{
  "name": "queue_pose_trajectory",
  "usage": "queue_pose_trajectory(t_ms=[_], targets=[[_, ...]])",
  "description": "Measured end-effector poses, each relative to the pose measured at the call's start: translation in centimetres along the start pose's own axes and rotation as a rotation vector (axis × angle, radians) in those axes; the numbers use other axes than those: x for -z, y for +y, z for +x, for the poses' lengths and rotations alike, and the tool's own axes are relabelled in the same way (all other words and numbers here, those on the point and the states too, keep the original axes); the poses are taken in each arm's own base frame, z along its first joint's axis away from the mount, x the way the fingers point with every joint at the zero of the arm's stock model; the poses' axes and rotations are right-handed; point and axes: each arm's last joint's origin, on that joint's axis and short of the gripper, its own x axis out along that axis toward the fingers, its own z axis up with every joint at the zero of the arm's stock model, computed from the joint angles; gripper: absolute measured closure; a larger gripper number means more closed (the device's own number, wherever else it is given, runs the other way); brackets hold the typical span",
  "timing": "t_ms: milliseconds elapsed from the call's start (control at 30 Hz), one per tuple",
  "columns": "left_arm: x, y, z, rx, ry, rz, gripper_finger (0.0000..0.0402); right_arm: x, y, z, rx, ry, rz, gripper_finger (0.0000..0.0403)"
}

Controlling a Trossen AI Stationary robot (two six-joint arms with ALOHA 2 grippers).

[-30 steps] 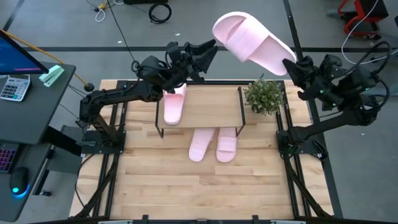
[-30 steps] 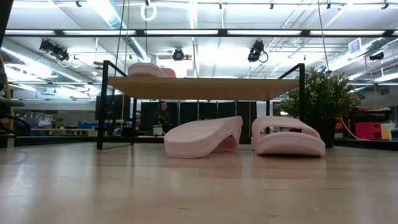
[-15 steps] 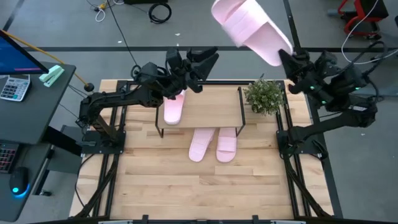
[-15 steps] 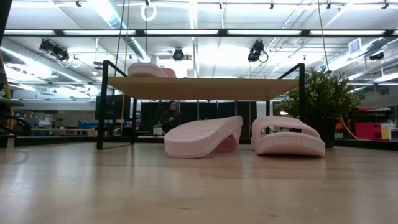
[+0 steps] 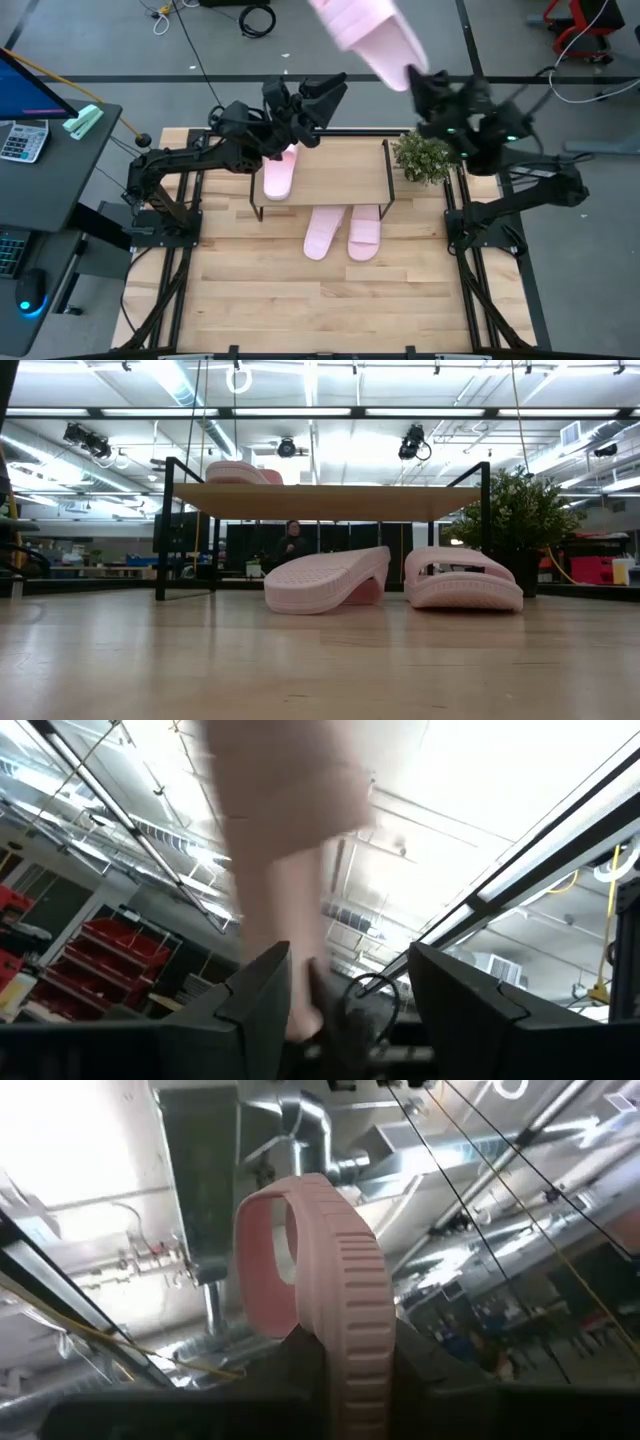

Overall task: Pick and place slides into the shelf
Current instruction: Put the pink slipper on the shelf

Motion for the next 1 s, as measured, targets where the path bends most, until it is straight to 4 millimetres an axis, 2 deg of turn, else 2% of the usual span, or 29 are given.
queue_pose_trajectory(t_ms=[100, 367, 700, 1000], targets=[[0.0, -0.2, 0.0, 0.006, -0.003, 0.001, 0.0191, 1.4, -0.4, 0.6, 0.002, 0.014, 0.026, 0.0341], [0.0, -0.1, 0.0, 0.002, -0.002, 0.033, 0.0192, 3.2, -0.6, 1.3, -0.034, 0.043, 0.086, 0.0341], [0.0, 0.1, 0.0, -0.012, -0.007, 0.039, 0.0191, 2.3, 0.0, 0.9, -0.093, 0.037, 0.071, 0.0341], [0.3, 0.3, 0.0, -0.029, 0.025, 0.115, 0.0202, 1.3, 0.1, 0.5, -0.127, 0.050, 0.055, 0.0341]])
